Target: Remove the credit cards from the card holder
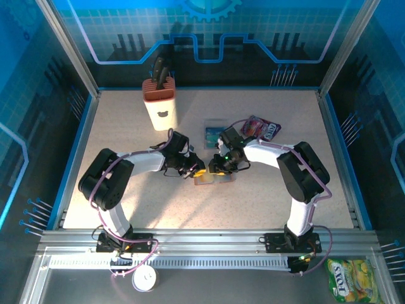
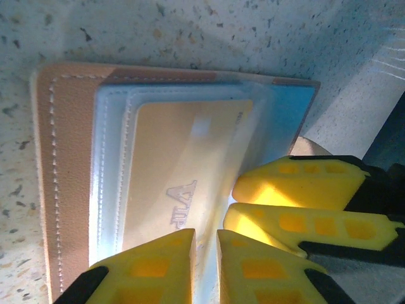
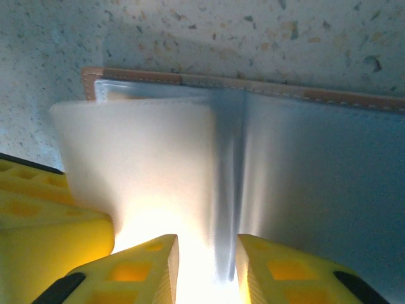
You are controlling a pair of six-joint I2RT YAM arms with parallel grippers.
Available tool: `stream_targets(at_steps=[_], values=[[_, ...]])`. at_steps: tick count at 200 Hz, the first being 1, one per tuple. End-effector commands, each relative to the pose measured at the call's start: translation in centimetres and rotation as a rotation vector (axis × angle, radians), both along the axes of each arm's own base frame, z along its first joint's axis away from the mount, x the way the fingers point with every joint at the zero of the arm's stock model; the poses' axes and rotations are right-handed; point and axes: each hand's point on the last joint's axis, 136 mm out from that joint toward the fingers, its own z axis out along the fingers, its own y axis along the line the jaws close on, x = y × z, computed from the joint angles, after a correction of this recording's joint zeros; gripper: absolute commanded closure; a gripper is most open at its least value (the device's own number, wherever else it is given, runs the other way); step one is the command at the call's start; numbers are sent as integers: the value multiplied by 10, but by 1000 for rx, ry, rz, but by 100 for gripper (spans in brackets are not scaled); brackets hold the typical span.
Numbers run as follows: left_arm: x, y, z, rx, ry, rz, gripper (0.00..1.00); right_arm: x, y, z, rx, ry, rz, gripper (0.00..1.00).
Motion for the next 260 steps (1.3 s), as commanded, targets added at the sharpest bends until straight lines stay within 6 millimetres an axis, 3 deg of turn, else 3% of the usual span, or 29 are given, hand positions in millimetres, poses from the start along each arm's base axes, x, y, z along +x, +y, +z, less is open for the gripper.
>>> stream_targets(at_steps=[1,90,260], values=[[6,-11,12,-39,-14,-21,83,2,-3,19,33,-23,-16,69],[15,-28,23,-39,-25,-50,85,15,-26,51,67,-85,-74,69],[16,-96,-3,-22,41,-184,86,11,-74,54,87,-91,-160,69]])
